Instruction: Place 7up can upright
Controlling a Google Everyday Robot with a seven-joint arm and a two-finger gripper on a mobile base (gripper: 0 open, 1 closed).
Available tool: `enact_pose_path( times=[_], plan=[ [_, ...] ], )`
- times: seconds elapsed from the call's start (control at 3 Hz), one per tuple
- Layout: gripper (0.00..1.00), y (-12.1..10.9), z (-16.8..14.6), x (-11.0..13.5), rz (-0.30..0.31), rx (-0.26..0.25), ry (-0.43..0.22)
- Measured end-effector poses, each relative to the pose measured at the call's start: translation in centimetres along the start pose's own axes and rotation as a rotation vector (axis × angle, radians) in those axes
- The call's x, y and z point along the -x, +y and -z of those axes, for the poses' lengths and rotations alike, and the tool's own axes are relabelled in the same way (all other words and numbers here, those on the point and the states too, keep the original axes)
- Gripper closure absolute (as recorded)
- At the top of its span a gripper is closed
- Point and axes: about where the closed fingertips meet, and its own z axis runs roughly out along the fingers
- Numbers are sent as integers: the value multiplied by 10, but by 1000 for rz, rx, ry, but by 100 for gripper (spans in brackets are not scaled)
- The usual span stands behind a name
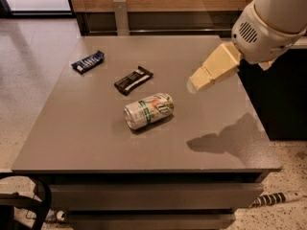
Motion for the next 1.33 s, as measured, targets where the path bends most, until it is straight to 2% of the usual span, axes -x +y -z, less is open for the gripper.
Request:
enact_pose_path(
  times=[0.33, 0.67, 1.33],
  plan=[
    [0, -3, -2, 1, -168, -39, 15],
    [0, -3, -1, 3, -259, -39, 7],
    [0, -2, -4, 2, -294, -17, -31]
  ],
)
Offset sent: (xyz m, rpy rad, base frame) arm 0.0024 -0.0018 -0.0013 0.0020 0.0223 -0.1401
